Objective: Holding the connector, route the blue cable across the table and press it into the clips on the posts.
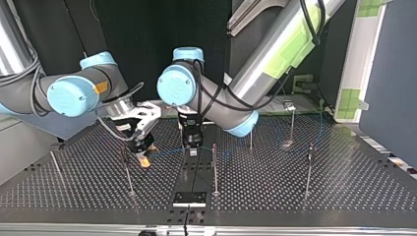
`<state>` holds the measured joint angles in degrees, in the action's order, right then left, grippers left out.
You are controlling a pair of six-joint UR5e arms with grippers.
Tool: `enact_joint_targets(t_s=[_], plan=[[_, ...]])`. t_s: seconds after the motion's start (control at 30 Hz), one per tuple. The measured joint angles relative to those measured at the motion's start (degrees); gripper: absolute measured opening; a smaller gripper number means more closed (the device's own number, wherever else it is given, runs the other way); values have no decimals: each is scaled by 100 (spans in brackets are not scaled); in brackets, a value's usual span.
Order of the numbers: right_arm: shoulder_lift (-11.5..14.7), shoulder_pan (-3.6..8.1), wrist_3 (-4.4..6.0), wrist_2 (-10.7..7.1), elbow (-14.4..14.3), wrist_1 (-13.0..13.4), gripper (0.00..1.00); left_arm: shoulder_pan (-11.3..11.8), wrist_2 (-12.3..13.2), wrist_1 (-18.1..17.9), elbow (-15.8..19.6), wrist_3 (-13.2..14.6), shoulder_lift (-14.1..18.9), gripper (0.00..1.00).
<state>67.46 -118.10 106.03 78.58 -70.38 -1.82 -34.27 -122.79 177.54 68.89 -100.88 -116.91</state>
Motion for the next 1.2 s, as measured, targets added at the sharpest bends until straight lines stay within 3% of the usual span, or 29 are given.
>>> enact_joint_targets(t_s=[0.3, 0.5, 0.73, 1.1, 1.2], plan=[[-1, 24, 19, 34, -347, 14, 0, -86, -49, -313, 373, -7, -1, 0], [0, 27, -28, 50, -643, 22, 0, -64, -8, -600, 662, -30, -6, 0], [0, 75, -116, 134, -987, 83, 0, -32, 248, -921, 981, -44, -62, 0], [-6, 118, -157, 240, -1485, 242, 0, -71, 507, -1441, 1501, -65, -409, 0], [-7, 141, -221, 306, -1619, 259, 0, -72, 620, -1584, 1645, -97, -449, 0]])
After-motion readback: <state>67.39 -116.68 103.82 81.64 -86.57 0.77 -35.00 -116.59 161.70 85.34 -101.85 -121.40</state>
